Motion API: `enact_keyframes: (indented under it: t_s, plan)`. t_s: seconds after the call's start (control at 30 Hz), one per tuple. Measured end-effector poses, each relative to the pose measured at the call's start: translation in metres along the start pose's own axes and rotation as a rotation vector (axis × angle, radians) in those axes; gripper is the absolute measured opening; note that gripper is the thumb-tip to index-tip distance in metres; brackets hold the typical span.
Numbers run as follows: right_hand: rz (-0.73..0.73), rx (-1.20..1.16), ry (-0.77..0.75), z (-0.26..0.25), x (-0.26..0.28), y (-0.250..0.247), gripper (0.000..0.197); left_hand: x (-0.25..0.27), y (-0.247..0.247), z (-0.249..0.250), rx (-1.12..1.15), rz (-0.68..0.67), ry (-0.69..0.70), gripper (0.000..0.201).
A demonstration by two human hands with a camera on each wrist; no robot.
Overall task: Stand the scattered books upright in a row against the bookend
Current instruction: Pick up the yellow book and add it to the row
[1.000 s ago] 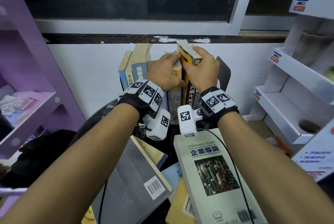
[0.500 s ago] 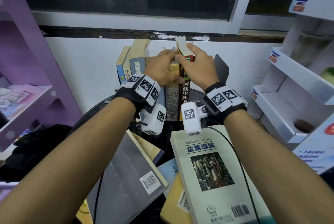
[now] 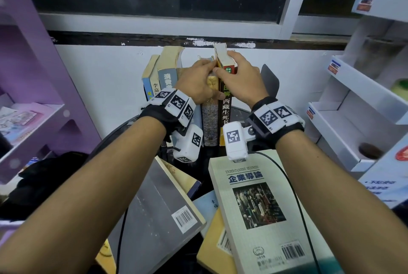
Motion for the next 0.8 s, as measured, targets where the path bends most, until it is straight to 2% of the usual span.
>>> enact_keyframes:
  t_s: [0.33,0.6,0.8]
  plan:
    - [-0.097,-0.074,0.024,0.000,0.012,-0.007,0.056,0.005,-0.002,0.007,-0.008,-0.001,-0.037,0.104]
    - [-0.100,-0.082,0.045,-0.002,0.034,-0.019,0.050,0.026,-0.005,0.021,-0.012,0.003,-0.043,0.089]
    - [-0.167,-0.086,0.104,0.003,0.064,-0.027,0.048,0.053,-0.006,0.034,-0.010,0.075,-0.054,0.081]
Point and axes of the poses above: each hand's wrist, its own x-axis away from the middle knuckle, its own y-axis out of the palm, z = x × y, the point moved 7 cm from there along -x, towards the middle knuckle, and after that the axes turned 7 degrees about -z, right-handed, at the moved point
